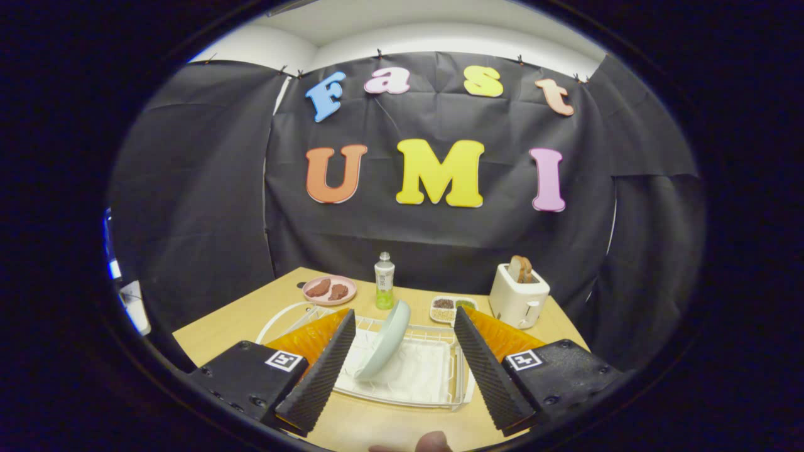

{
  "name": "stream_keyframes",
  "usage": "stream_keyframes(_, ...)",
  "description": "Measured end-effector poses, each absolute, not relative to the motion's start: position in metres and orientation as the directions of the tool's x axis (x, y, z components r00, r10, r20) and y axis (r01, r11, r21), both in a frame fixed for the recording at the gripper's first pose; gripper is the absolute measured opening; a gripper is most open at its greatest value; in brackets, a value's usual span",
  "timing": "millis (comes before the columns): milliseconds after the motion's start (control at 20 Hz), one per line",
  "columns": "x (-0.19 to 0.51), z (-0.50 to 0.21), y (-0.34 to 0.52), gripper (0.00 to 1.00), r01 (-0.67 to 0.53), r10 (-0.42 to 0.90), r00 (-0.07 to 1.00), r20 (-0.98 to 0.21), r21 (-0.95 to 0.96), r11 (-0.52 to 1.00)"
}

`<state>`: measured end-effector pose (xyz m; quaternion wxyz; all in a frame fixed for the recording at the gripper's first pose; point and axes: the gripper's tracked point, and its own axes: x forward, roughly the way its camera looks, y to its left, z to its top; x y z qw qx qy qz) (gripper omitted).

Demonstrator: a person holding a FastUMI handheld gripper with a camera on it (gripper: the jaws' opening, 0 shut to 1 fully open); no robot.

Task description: Take the plate from the dish rack, then take the spoon from the basket and place it into the plate.

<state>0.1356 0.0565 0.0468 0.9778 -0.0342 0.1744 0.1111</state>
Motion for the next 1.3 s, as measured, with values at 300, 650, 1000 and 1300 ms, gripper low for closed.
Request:
stream_keyframes(300, 0.186, 0.018, 0.086, 1.00, -0.244, 0.223, 0.816, -0.533, 0.032, 0.969)
stream_keyframes(650, 0.230, -0.055, 0.105, 1.00, -0.205, 0.199, 0.669, -0.716, 0.080, 0.975)
stream_keyframes(1000, 0.248, -0.096, 0.123, 0.77, -0.145, 0.177, 0.561, -0.809, 0.114, 0.983)
stream_keyframes(1300, 0.246, -0.102, 0.118, 0.47, -0.025, 0.082, 0.506, -0.859, 0.080, 0.996)
